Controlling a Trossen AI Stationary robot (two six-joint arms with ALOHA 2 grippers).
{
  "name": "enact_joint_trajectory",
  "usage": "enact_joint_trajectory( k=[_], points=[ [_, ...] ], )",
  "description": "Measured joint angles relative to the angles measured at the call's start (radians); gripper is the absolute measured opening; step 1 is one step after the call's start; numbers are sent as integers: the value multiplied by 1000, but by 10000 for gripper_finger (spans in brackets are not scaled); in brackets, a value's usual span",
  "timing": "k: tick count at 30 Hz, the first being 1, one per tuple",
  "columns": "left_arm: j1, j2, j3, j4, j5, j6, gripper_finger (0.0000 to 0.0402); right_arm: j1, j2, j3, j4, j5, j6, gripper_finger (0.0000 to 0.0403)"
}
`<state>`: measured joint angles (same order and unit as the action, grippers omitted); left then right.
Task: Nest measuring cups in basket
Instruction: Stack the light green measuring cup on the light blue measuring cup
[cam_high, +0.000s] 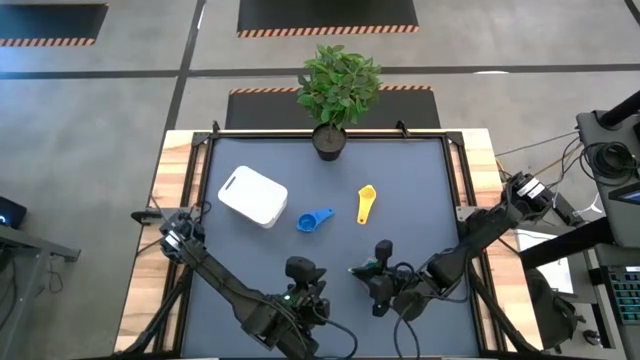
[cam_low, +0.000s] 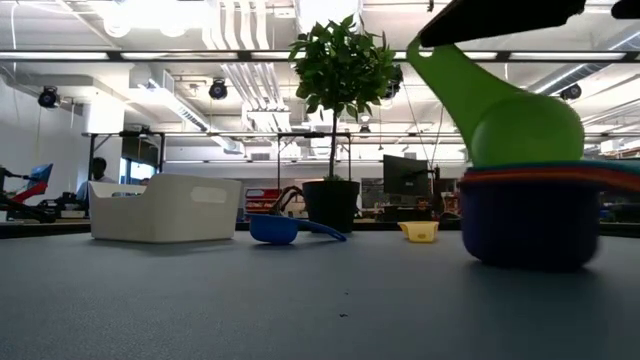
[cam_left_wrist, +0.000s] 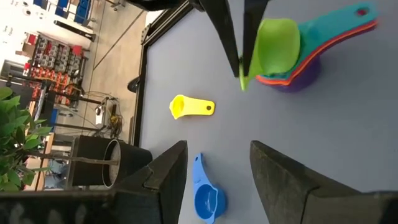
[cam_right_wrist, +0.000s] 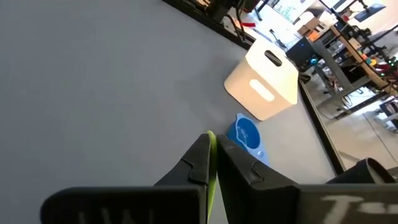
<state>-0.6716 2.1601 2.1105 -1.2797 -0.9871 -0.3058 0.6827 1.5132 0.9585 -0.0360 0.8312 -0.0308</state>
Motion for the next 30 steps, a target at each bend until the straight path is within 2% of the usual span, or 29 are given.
enact_joint_trajectory(
  k=[13,18,22,27,30],
  points=[
    [0,0,0,0,0,-3,157,27,-53,-2,-42,9,-98,9],
    [0,0,0,0,-8,-17,157,125,-76,-3,-3,144,-247,9],
    [-1,0,-8,8,-40,-22,157,218,-78,-27,119,244,-413,9],
    [-1,0,-32,36,-53,-22,157,279,-64,-98,289,276,-557,9],
    [-1,0,-49,52,-54,-22,157,286,-43,-151,452,279,-697,9]
  ],
)
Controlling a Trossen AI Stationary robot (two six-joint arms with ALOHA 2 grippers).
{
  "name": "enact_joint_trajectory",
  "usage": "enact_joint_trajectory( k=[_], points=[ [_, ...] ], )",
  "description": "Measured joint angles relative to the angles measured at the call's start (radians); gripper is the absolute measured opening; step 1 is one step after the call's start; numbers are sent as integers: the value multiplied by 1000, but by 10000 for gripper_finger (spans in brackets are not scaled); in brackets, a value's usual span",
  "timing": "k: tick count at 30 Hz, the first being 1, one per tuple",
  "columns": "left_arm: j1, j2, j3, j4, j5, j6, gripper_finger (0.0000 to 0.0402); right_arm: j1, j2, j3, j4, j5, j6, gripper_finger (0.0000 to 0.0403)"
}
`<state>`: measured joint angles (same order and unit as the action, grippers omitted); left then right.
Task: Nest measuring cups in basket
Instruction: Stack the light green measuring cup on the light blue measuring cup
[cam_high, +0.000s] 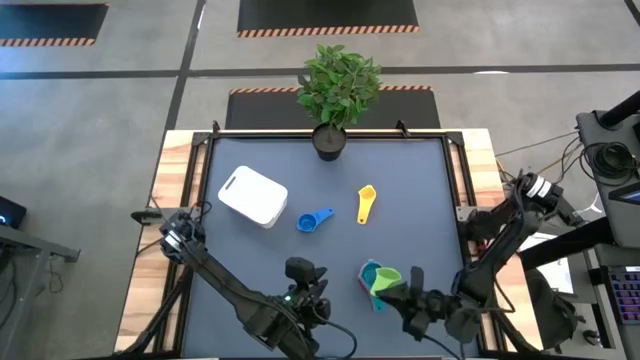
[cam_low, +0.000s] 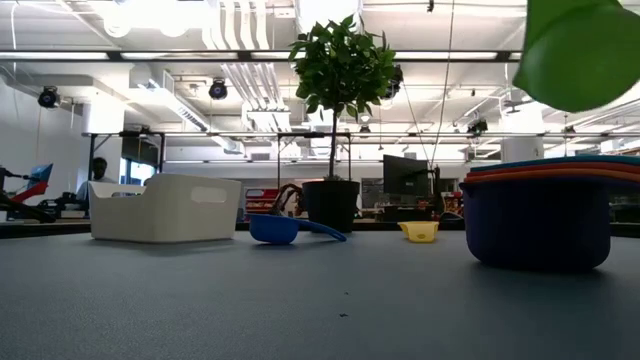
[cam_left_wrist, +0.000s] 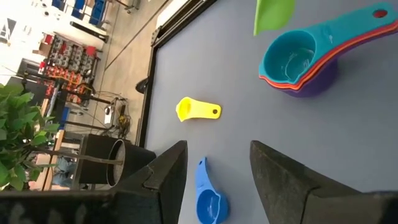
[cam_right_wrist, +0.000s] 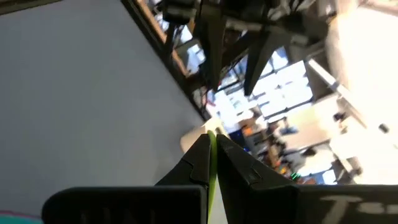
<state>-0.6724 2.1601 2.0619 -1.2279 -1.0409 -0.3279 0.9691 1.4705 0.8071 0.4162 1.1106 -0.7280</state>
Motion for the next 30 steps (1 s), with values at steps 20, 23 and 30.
enact_joint_trajectory(
  k=[20,23,30],
  points=[
    [11,0,-11,9,-27,-18,157,-52,183,-86,375,-95,-474,8],
    [12,0,-11,9,-27,-22,157,-57,183,-94,374,-100,-476,8],
    [16,0,-11,8,-27,-21,157,-62,177,-103,368,-125,-425,9]
  ],
)
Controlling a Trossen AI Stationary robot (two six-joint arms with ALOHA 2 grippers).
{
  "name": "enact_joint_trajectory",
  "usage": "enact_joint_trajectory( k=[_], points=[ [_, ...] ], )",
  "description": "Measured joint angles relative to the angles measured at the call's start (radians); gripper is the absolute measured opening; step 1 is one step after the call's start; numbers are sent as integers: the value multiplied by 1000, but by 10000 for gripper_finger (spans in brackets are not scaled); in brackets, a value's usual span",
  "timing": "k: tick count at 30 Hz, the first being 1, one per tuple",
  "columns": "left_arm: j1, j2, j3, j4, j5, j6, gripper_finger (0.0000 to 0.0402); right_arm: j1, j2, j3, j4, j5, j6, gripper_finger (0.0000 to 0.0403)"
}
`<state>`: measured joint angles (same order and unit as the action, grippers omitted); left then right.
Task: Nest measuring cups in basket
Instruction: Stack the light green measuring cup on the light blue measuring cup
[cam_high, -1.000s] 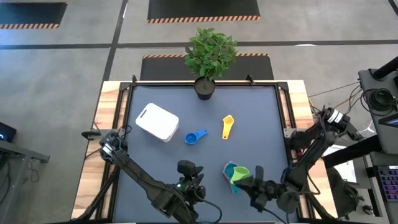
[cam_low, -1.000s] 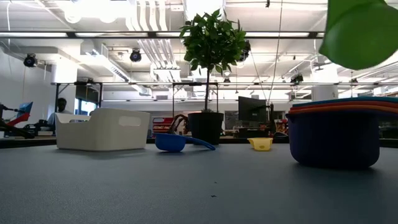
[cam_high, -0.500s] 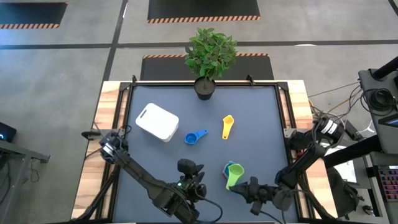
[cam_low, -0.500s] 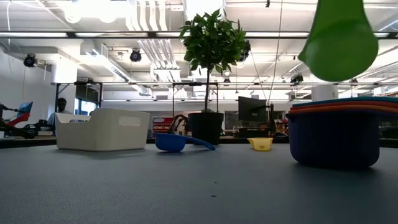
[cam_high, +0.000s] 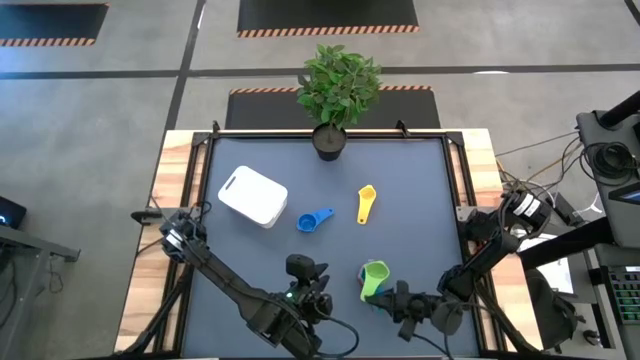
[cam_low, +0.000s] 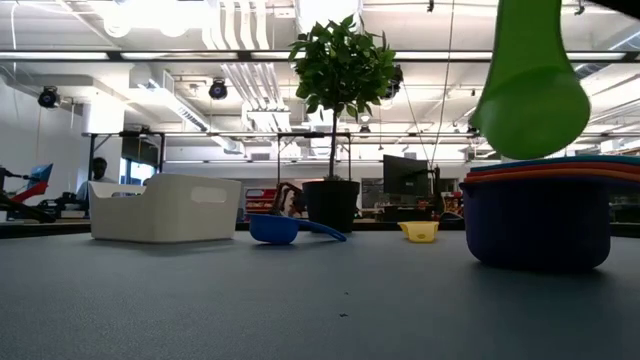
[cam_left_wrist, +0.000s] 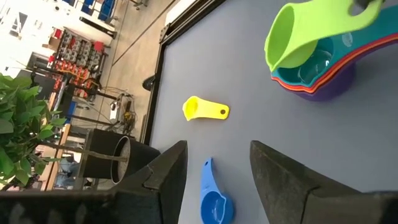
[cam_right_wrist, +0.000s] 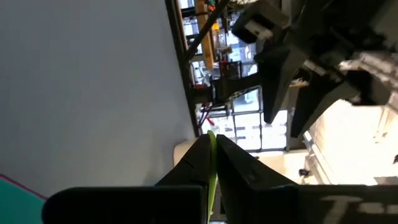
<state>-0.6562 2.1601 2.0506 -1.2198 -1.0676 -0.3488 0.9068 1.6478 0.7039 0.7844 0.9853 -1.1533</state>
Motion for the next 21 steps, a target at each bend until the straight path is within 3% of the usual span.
enact_joint_trajectory(
  k=[10,21],
  points=[
    [0,0,0,0,0,3,157,-26,0,-2,-69,-21,122,16],
    [0,0,0,0,0,3,157,-23,0,4,-69,-17,167,87]
  ],
)
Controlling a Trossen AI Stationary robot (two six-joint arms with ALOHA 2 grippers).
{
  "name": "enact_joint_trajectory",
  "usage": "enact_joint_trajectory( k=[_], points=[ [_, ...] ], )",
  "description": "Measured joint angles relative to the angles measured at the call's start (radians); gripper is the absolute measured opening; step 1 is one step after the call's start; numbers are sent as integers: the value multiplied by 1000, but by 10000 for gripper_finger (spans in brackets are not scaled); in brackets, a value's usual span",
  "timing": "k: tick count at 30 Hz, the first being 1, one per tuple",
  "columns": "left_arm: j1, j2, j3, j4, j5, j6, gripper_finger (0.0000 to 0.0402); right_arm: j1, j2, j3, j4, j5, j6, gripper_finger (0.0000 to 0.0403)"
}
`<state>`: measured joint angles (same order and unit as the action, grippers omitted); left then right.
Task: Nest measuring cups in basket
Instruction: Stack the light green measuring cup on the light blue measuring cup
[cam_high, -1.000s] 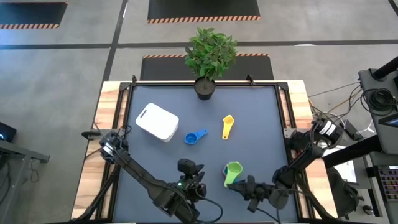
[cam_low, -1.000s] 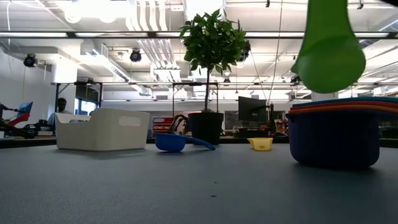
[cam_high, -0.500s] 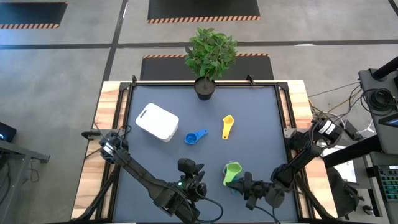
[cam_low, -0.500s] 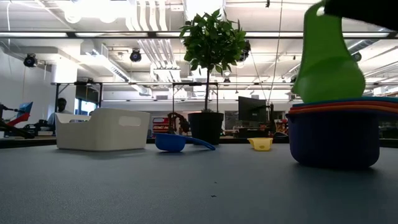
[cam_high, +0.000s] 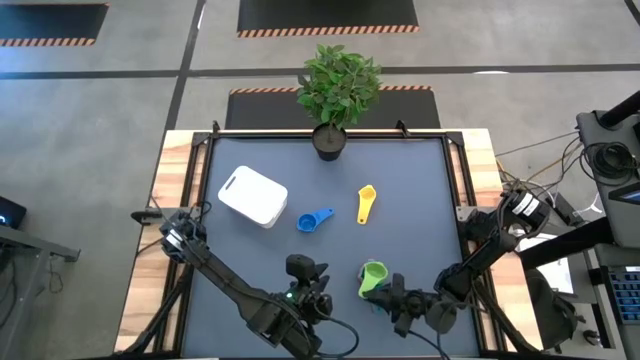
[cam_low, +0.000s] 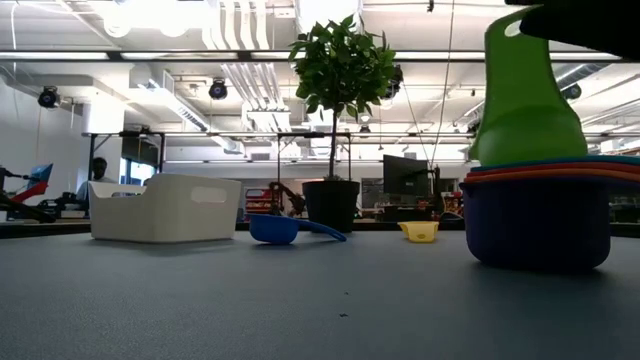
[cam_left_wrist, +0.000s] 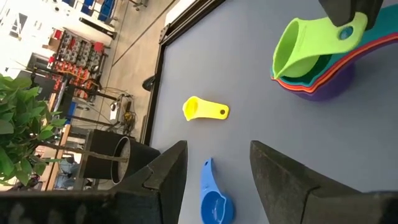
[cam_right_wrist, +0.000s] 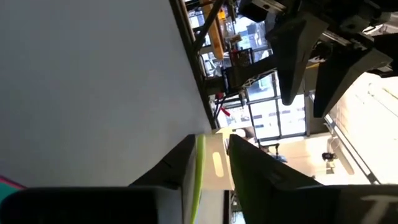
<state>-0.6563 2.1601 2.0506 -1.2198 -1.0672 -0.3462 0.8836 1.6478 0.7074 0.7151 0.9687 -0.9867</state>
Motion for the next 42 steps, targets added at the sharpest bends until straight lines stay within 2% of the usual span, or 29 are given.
enact_joint_trajectory(
  k=[8,11,13,17,19,22,24,28,31,33,35,37,42],
  points=[
    [0,0,0,0,0,8,157,42,-2,31,0,1,22,102],
    [0,0,0,1,0,14,157,62,-2,48,-1,33,30,104],
    [0,0,0,1,0,15,157,78,-2,64,-1,68,26,105],
    [0,0,0,3,4,15,157,143,-18,130,-3,241,-112,98],
    [0,0,0,6,21,11,157,171,-53,150,0,260,-65,90],
    [0,0,-19,33,79,3,153,197,-118,144,-37,235,153,71],
    [0,0,-51,84,121,12,144,210,-162,135,-148,232,351,55],
    [1,0,-148,243,252,85,110,220,-251,131,-552,197,896,18],
    [10,0,-245,431,374,166,70,215,-301,131,-879,72,1327,10],
    [24,0,-307,550,442,216,39,212,-309,128,-1031,8,1531,9],
    [45,-1,-358,671,504,255,12,212,-312,125,-1155,-53,1665,9],
    [70,-1,-399,758,541,276,6,208,-310,122,-1228,-115,1753,9],
    [127,-3,-459,872,581,297,1,207,-296,103,-1275,-213,1838,9]
  ],
)
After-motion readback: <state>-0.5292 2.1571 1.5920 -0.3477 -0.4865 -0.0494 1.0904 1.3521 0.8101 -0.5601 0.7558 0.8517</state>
